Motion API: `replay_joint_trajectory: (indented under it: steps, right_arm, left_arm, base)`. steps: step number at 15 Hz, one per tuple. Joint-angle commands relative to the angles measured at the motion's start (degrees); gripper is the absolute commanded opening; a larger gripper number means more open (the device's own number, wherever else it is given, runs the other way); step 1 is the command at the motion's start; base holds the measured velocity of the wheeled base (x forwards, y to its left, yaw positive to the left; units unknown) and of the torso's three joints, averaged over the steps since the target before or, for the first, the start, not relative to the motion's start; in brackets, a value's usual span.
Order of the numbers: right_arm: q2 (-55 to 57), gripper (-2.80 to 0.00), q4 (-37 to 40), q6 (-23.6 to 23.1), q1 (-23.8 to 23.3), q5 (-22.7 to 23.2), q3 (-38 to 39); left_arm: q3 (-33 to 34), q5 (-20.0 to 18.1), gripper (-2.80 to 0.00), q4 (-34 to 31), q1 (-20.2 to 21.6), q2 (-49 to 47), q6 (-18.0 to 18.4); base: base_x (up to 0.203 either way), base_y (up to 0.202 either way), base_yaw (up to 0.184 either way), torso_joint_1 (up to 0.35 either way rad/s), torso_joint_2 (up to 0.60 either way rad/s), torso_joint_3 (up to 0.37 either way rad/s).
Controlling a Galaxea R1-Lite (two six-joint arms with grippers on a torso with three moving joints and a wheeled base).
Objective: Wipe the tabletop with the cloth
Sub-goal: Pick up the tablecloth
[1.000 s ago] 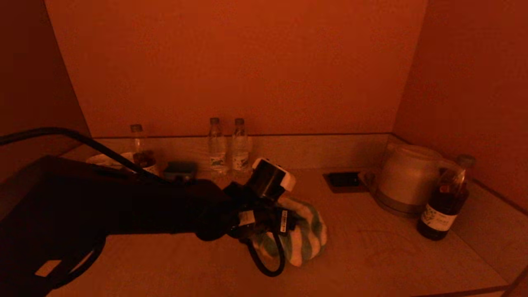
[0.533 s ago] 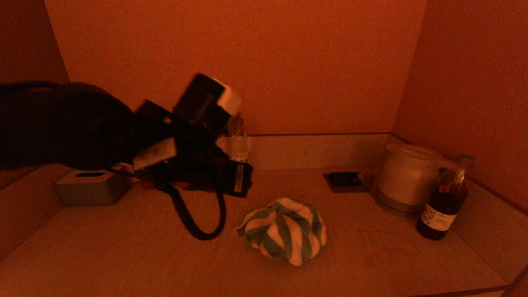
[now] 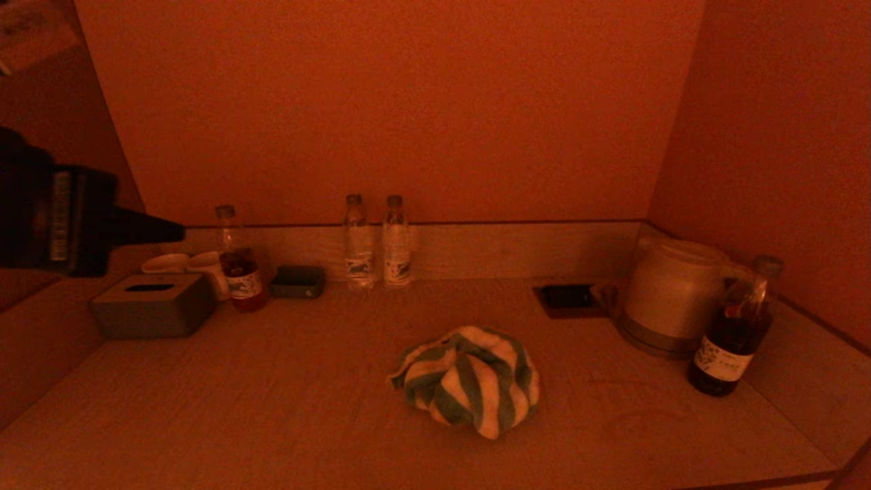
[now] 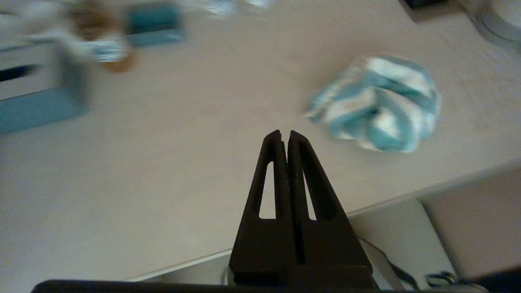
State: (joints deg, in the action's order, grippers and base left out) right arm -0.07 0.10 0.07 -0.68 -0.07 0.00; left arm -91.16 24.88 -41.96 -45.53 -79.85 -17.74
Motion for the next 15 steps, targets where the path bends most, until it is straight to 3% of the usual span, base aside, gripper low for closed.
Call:
replay_joint_trajectory:
  steps: [1, 3, 7, 11, 15]
  right_arm:
    - [0.07, -2.8, -0.01, -0.07, -0.02, -0.01, 0.0]
    - [0.07, -2.8, -0.01, 0.01, -0.02, -0.01, 0.0]
    - [0.07, -2.8, -0.01, 0.01, -0.02, -0.01, 0.0]
    - [0.07, -2.8, -0.01, 0.01, -0.02, -0.01, 0.0]
    - [0.07, -2.8, -0.01, 0.01, -0.02, -0.01, 0.0]
  left_arm:
    - [4.28, 3.78, -2.8, -0.22, 1.23, 10.68, -0.1]
    - [8.94, 9.48, -2.8, 0.0, 7.79, 16.32, -0.04]
    - [19.89, 11.96, -2.8, 6.91, 24.67, 29.45, 0.06]
    - [36.46, 15.56, -2.8, 18.76, 33.29, 43.63, -0.01]
    - [45.56, 18.04, -2.8, 24.75, 41.69, 54.6, 1.51]
  base:
    - [0.0, 0.0, 0.0, 0.0, 0.0, 0.0]
    - [0.0, 0.0, 0.0, 0.0, 0.0, 0.0]
    - [0.0, 0.0, 0.0, 0.0, 0.0, 0.0]
    - [0.0, 0.0, 0.0, 0.0, 0.0, 0.0]
    - [0.0, 0.0, 0.0, 0.0, 0.0, 0.0]
